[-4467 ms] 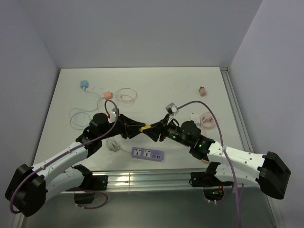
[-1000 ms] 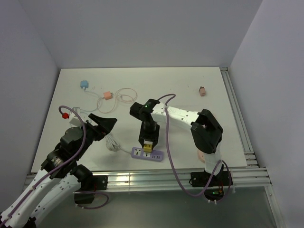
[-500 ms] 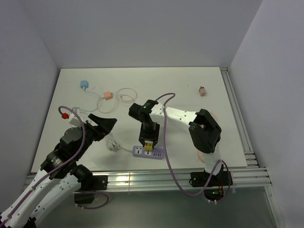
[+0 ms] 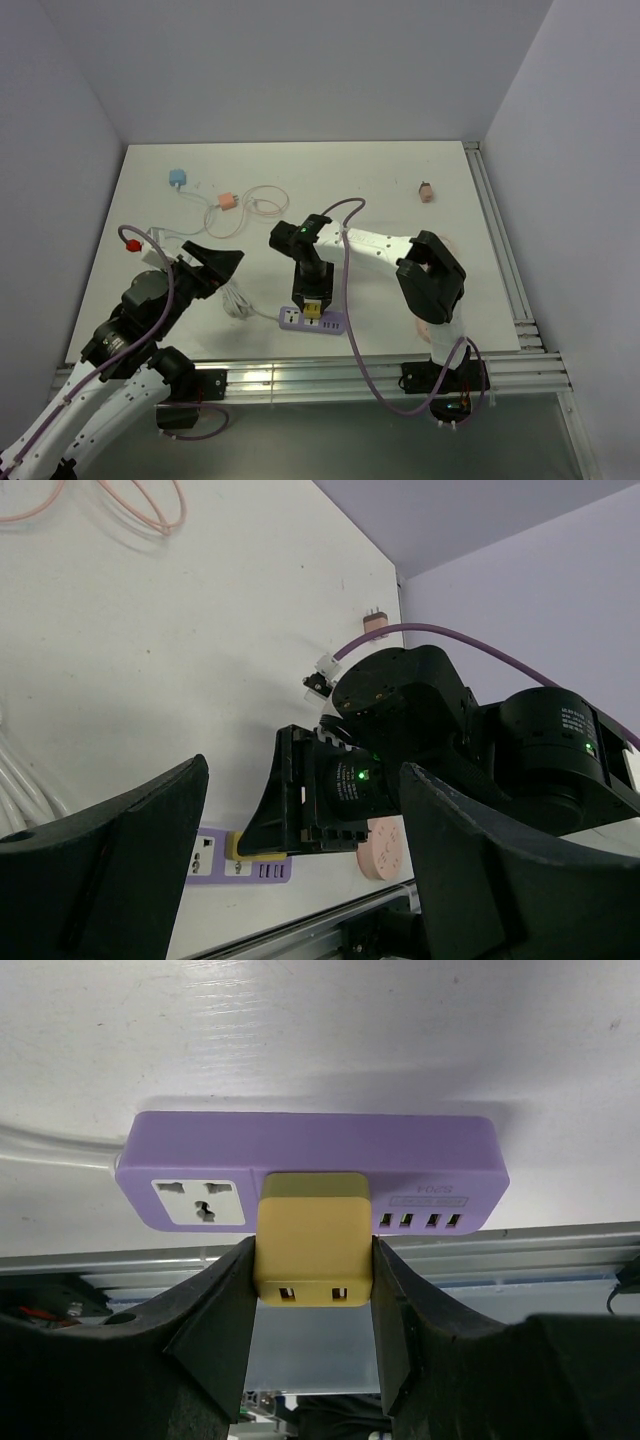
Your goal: Insert the plug
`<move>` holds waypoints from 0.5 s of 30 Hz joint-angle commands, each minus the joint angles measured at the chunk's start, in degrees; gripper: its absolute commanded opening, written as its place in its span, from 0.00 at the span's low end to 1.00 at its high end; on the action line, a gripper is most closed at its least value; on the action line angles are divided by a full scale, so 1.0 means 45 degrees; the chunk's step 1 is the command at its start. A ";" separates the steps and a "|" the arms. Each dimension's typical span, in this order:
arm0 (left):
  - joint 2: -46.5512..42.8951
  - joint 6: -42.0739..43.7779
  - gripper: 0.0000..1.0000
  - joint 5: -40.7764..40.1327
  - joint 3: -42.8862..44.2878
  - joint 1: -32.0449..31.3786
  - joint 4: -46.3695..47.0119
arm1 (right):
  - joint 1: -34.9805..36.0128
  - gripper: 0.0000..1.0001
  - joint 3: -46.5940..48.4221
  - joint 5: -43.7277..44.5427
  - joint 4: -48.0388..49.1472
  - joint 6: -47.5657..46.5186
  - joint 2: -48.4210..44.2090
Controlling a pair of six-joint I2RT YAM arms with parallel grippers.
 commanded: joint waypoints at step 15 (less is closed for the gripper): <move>-0.0024 0.0336 0.83 -0.0024 0.0782 -0.0047 -0.0078 | 0.0229 0.89 0.0548 0.0748 0.1851 -0.1637 -0.0685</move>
